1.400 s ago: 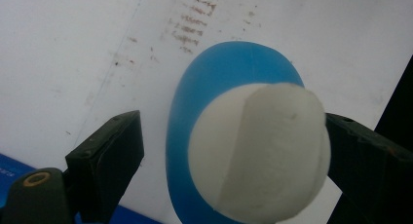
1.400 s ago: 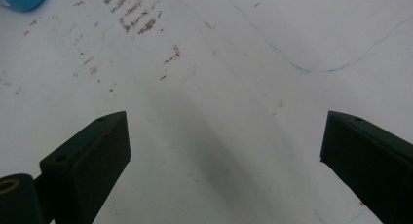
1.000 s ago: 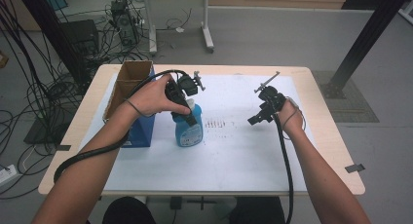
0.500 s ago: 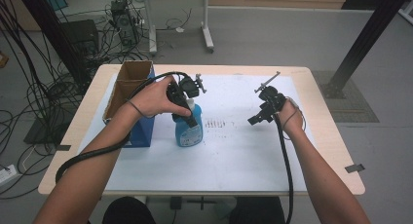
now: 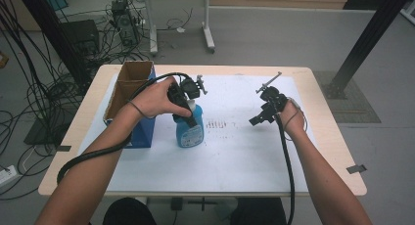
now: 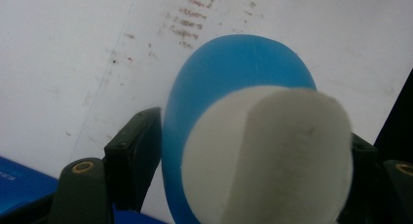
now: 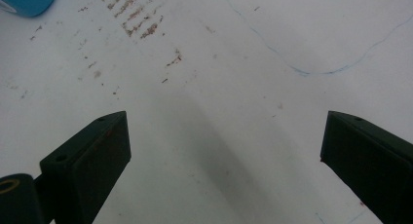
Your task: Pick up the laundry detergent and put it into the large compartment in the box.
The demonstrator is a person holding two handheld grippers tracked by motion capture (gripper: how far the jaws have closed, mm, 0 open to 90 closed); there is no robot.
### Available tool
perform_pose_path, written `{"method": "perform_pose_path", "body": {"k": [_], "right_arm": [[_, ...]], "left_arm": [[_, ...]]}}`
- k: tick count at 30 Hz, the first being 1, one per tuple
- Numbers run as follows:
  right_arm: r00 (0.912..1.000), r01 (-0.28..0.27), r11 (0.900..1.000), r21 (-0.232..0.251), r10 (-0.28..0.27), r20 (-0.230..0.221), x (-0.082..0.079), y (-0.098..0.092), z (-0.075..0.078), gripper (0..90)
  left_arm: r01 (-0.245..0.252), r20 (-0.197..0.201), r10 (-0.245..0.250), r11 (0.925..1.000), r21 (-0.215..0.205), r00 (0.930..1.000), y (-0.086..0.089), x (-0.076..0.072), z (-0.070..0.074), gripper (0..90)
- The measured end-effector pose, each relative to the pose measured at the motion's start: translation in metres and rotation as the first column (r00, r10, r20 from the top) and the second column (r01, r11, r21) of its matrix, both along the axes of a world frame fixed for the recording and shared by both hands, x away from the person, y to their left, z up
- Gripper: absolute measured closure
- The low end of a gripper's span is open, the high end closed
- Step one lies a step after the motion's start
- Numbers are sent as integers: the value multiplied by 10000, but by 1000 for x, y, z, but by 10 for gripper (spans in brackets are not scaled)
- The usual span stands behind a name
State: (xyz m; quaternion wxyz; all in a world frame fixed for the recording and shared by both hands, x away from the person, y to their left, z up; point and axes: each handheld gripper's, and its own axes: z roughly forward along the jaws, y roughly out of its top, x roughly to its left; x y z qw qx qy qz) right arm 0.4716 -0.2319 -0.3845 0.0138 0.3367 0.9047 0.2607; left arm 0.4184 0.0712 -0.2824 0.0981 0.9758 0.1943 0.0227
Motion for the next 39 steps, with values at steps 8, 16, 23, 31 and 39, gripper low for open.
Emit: {"method": "perform_pose_path", "body": {"k": [8,16,23,31,39], "right_arm": [[10000,-37,10000,-32,37,6,0,1,0,40],[10000,-34,10000,-59,34,36,0,0,0,40],[10000,-10,10000,-79,11,43,0,0,1,40],[10000,-33,10000,-92,33,-6,1,1,-1,40],[10000,-28,9999,-103,29,61,1,0,0,40]], "left_arm": [[9,-88,-8,10000,64,10000,-2,0,0,366],[-133,-119,135,9998,162,9998,-3,0,0,367],[-152,-86,153,9998,109,9998,-2,0,0,367],[-97,-34,98,9999,51,9999,-1,-1,0,368],[-73,9,73,10000,15,10000,-1,-1,0,368]]}}
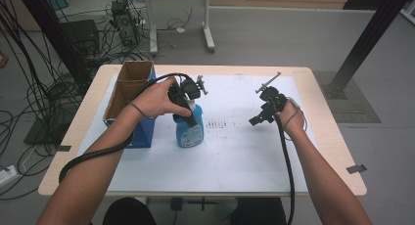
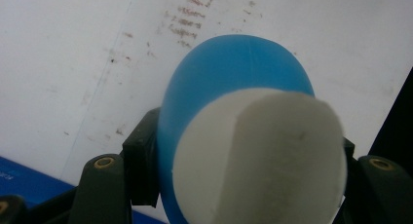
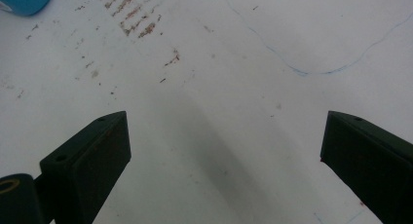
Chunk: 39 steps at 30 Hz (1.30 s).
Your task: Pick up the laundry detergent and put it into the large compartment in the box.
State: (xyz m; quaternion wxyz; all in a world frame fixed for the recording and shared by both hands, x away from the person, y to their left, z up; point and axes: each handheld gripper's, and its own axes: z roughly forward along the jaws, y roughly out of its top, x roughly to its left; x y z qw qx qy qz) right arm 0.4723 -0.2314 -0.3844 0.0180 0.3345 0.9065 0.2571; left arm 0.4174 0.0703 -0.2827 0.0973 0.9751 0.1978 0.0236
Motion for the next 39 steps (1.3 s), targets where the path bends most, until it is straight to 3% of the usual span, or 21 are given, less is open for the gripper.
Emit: {"method": "perform_pose_path", "body": {"k": [39], "right_arm": [[10000,-28,9999,-134,28,18,-1,1,2,40]], "left_arm": [[-9,51,10,9999,-109,10000,2,-1,0,367]]}}
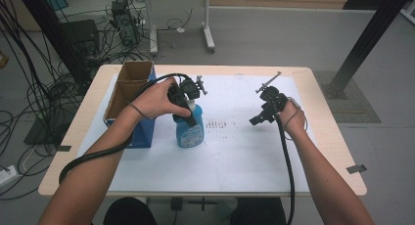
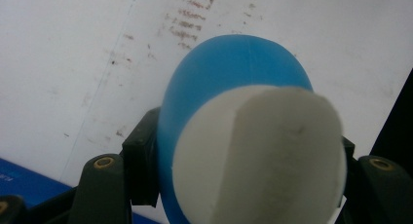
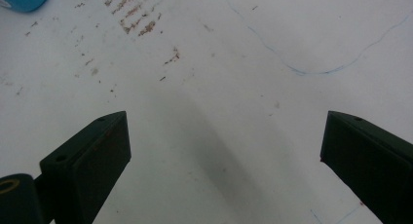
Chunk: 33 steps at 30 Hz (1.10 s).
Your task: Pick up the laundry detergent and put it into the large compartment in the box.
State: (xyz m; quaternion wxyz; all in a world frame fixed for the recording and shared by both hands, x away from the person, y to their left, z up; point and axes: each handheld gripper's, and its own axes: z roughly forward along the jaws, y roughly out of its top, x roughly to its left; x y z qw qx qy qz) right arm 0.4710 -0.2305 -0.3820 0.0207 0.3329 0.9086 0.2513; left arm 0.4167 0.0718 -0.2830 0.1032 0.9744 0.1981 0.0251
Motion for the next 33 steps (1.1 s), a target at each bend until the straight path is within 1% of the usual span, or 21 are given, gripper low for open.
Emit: {"method": "perform_pose_path", "body": {"k": [5,7,14,33], "right_arm": [[10000,27,10000,40,-27,-86,0,-1,0,41],[9999,62,10000,-20,-63,-111,0,-2,1,41],[10000,13,9999,-110,-14,-57,0,-2,4,42],[10000,51,10000,-84,-51,-73,0,0,4,42]], "left_arm": [[19,-20,-19,10000,34,10000,0,0,0,368],[19,-4,-19,10000,44,10000,-1,0,0,368],[-16,-10,16,10000,60,10000,-1,0,0,368],[-93,-51,93,10000,29,9999,-1,0,0,367]]}}
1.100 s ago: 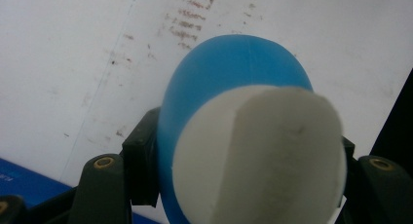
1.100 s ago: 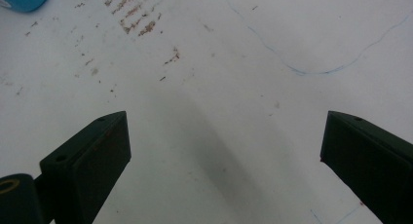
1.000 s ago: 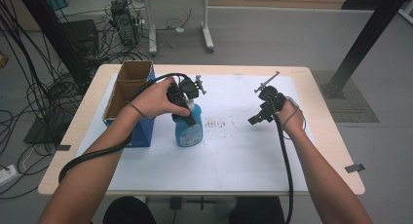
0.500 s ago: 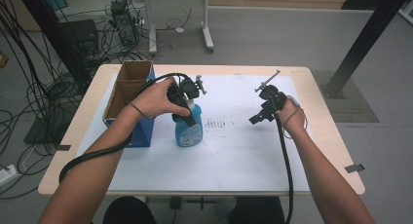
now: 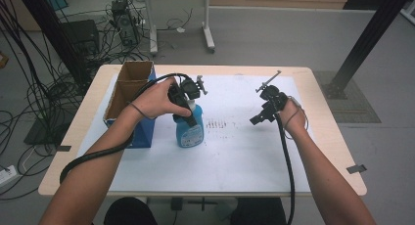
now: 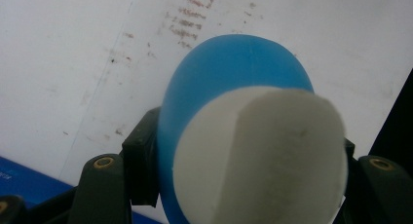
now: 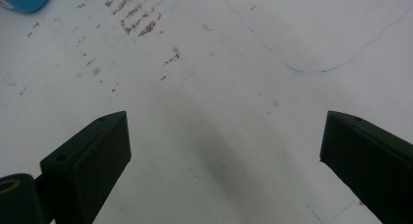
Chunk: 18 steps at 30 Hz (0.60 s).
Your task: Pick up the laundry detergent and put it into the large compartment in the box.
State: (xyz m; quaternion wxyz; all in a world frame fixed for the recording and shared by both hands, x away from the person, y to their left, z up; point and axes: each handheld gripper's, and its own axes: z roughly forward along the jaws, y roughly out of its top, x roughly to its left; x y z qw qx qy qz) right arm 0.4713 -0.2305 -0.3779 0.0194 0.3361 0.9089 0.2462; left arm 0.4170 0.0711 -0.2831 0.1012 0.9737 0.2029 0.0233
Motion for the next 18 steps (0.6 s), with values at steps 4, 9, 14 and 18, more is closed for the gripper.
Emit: {"method": "perform_pose_path", "body": {"k": [4,9,14,18], "right_arm": [[10000,18,10000,6,-18,-4,0,0,0,42],[10000,-8,10000,33,8,13,0,0,-1,42],[10000,10,10000,15,-10,23,1,1,-1,42],[10000,7,10000,22,-7,-2,1,1,-1,42]], "left_arm": [[-29,16,29,10000,-34,10000,0,0,0,367],[-96,88,97,9999,-127,9999,1,-1,0,367],[-234,141,236,9996,-131,9996,0,-2,0,368],[-276,213,281,9994,-206,9994,1,-2,0,370]]}}
